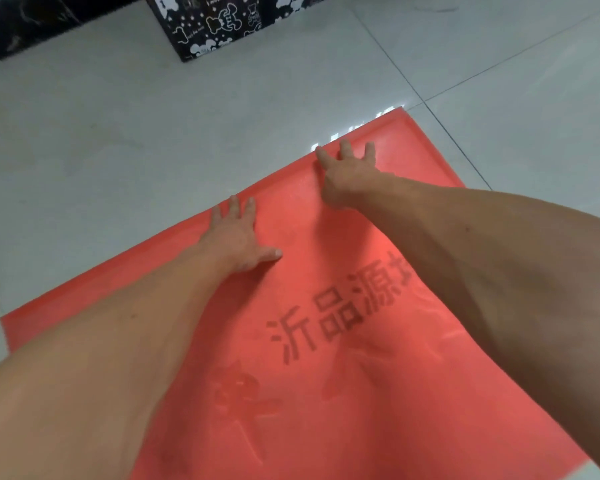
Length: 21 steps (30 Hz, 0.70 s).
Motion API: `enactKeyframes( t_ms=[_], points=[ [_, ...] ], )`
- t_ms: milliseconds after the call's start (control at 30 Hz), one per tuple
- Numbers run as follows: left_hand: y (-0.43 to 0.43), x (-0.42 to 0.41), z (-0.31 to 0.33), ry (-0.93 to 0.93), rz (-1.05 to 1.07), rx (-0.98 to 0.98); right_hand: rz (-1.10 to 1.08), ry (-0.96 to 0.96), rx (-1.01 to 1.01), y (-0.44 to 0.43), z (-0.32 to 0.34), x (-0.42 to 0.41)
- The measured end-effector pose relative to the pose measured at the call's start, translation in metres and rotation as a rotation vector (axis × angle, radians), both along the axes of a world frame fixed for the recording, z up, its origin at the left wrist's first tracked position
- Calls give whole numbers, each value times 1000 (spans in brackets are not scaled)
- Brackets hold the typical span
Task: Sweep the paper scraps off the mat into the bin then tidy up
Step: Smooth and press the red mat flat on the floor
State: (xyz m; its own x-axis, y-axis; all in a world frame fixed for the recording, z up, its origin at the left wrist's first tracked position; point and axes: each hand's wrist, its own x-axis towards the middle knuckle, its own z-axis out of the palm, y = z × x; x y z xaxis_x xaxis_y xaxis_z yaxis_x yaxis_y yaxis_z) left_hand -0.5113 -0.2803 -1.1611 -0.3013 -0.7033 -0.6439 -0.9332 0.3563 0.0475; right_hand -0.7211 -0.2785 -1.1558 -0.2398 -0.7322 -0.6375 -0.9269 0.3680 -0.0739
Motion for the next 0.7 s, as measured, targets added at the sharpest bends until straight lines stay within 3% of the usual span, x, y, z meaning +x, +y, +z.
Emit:
enactKeyframes(
  t_ms=[200,400,500,700],
  points=[
    [-11,-11,9,-66,-26,-16,-13,12,45,4,-16,-15],
    [-16,-40,10,-14,-116,-184,-5,-51,-1,2,-16,-22],
    [-23,-66,8,94,-135,-85,-79,-82,-28,7,-13,-22],
    [-27,-99,2,-48,-24,-9,-143,-29,-116,11,-3,-20]
  ],
)
